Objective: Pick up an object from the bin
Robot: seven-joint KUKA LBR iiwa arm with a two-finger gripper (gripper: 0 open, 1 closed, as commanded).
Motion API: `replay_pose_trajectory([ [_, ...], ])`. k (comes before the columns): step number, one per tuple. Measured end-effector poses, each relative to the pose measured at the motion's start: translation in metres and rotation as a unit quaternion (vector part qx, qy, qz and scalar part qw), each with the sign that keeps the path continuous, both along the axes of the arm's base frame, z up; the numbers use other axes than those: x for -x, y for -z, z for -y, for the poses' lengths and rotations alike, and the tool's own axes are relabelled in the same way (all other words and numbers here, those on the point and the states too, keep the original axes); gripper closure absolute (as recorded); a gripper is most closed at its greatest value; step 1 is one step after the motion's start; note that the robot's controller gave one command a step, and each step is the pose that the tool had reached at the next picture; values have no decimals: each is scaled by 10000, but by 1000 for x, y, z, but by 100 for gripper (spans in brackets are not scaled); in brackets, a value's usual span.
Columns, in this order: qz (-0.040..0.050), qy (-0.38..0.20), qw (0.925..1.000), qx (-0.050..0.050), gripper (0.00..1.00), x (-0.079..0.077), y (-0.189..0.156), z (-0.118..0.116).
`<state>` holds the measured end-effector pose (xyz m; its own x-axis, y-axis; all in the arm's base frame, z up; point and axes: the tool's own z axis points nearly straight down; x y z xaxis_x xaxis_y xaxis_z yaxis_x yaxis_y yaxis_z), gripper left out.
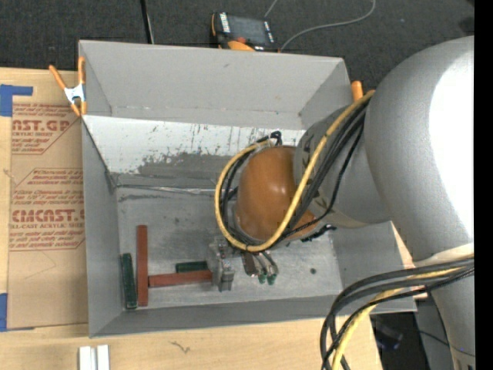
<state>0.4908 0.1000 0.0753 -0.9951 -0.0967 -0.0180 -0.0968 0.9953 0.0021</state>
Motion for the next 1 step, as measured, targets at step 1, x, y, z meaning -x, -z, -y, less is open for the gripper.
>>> replay_pose_trajectory([
  [1,-74,-6,10000,14,0,5,5,1],
])
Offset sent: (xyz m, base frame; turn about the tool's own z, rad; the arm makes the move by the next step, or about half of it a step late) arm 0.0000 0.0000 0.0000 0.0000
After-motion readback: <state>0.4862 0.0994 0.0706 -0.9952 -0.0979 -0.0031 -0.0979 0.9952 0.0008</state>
